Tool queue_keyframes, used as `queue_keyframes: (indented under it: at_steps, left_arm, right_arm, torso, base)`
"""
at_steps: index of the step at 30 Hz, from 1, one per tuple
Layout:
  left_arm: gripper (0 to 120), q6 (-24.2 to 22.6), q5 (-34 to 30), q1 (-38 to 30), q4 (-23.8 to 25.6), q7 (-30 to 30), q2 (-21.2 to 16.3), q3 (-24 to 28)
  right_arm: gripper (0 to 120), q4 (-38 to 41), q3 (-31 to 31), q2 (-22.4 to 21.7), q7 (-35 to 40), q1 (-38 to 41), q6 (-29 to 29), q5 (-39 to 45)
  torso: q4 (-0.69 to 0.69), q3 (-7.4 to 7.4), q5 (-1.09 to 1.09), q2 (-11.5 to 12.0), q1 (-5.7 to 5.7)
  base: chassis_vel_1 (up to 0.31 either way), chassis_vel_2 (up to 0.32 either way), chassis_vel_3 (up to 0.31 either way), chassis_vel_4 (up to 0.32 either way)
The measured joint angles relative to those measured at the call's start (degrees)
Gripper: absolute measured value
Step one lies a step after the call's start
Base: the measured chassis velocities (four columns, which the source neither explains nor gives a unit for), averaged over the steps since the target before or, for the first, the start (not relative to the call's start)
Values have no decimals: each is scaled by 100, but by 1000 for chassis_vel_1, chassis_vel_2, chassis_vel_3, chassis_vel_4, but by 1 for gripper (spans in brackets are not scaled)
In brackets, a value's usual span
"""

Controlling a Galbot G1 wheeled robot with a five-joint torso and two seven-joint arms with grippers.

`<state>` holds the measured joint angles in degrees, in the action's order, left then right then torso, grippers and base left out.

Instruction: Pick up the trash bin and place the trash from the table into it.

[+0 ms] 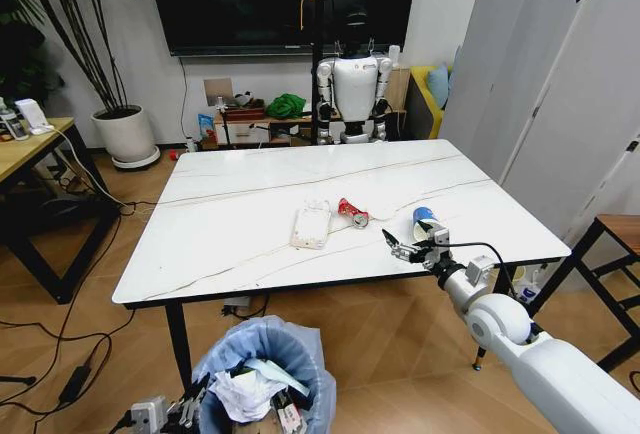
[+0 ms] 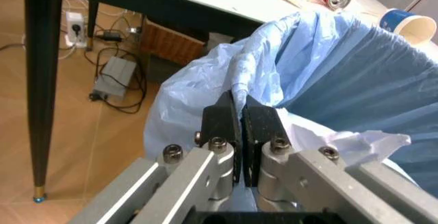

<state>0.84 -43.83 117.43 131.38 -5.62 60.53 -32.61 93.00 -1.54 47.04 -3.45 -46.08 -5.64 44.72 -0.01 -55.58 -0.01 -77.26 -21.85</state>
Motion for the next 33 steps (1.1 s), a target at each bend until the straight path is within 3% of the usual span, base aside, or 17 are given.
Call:
queue_keyframes:
  at_steps: [15,33]
  left_arm:
    - [0,-63,-135,-302,-219,-13,-77,231]
    - [0,-88,-202,-338,-180,-37,-67,115]
  right_arm:
    - [100,-887,-798,314,-48,1074,248,-42]
    - [100,-2352,-1486,1199,-129,1931,346,-318]
  torso:
    - [0,0,0,0,0]
    - [1,-1,0,1,0]
  base:
    - [0,0,0,0]
    - [0,0,0,0]
